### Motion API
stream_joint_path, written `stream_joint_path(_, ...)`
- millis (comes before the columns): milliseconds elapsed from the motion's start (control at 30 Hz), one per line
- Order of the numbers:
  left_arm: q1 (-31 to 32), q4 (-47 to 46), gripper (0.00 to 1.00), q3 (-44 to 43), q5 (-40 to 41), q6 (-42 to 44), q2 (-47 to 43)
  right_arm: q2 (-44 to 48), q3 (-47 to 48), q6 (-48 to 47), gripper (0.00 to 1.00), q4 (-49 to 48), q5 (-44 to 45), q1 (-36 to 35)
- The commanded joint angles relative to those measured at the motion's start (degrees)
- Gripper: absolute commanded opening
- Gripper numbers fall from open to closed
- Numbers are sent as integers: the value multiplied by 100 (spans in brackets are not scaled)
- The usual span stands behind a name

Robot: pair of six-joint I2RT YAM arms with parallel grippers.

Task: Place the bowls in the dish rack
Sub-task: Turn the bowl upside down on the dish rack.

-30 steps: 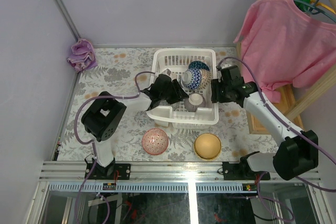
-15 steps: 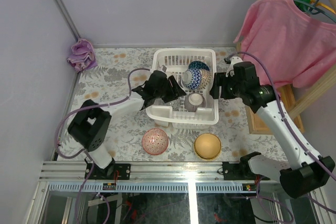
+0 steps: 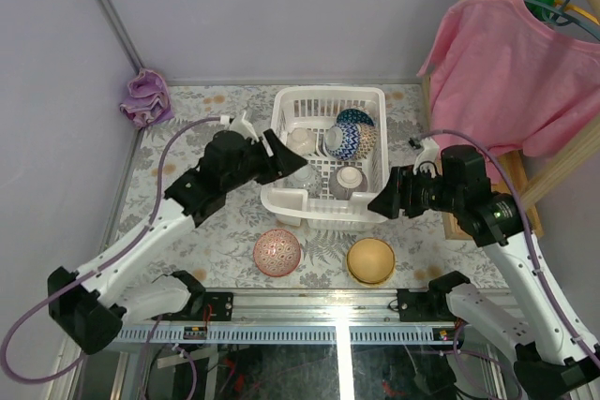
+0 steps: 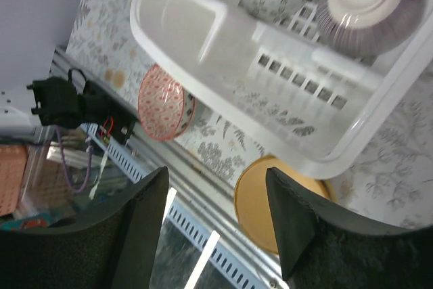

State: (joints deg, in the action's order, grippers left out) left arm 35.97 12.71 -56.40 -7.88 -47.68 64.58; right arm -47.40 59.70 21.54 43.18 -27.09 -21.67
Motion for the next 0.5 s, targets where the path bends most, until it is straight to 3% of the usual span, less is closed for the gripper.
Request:
stream_joint_path(0, 98, 869, 60, 471, -81, 163, -579, 243, -306, 399, 66, 223, -620, -232)
stream_joint_path(333, 694, 2218, 60, 987, 566, -1, -2004, -28, 102, 487, 65, 157, -12, -519)
stream_joint_path(467, 988, 2522, 60, 1151, 842, -154, -2305, -370, 288, 329, 64, 299, 904, -559)
